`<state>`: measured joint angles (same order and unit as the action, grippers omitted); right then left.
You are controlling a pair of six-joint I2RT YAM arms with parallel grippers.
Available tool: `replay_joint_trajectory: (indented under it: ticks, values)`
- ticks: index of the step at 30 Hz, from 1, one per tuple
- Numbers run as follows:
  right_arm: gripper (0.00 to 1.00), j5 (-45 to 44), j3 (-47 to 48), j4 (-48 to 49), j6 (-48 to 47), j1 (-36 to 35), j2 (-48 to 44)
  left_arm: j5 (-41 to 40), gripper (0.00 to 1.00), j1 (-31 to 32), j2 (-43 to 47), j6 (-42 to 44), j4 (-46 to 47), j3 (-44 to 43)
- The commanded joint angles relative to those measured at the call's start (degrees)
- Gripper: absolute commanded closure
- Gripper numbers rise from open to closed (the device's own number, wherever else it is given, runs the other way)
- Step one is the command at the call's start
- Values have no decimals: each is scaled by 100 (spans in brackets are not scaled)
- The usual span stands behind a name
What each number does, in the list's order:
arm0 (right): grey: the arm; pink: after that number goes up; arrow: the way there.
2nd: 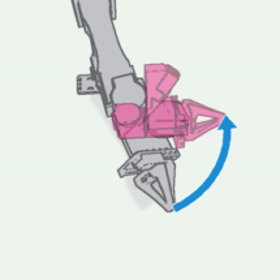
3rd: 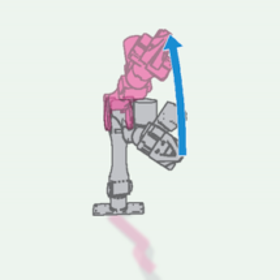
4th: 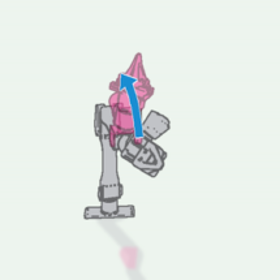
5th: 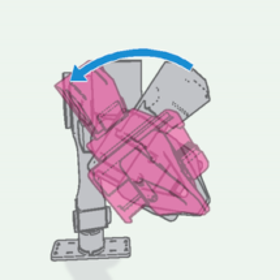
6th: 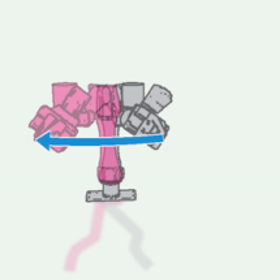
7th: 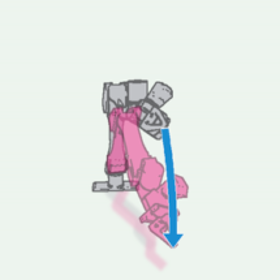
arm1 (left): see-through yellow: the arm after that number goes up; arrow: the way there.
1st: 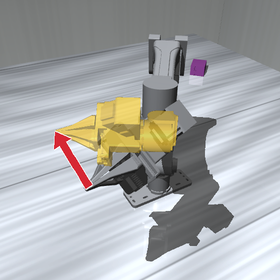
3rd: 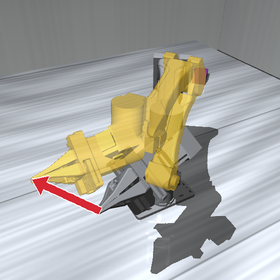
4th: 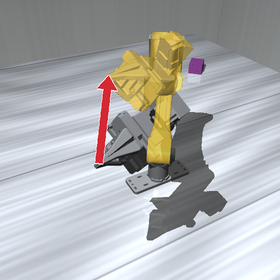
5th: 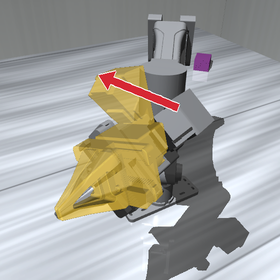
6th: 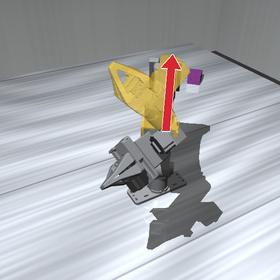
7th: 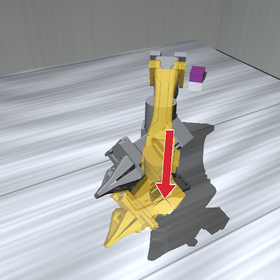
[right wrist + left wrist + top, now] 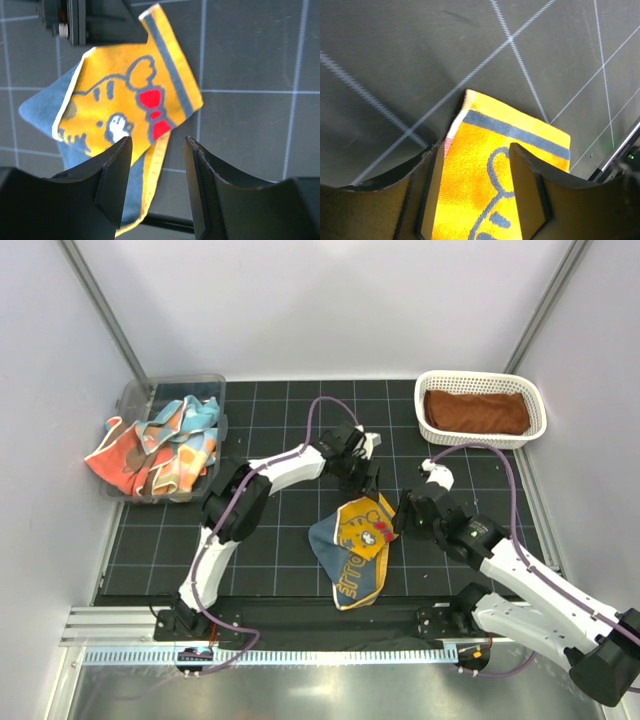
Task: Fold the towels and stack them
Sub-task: Flatten out the crumpled towel
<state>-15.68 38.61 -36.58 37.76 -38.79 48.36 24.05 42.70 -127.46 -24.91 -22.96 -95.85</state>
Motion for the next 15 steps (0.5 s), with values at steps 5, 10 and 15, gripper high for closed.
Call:
replay_joint_trajectory:
  ticks: [5, 10, 15]
  values:
    - [41, -158, -20, 894, -74, 642, 910, -261, 73, 151, -130, -163, -33, 75]
    - [37, 1862, -29, 1810, -137, 1934, 1597, -252, 100, 125, 168, -322, 177, 540]
    - [34, 2481, 85, 2286, -382, 2024, 2141, -50, 100, -243, 844, -910, 757, 1182]
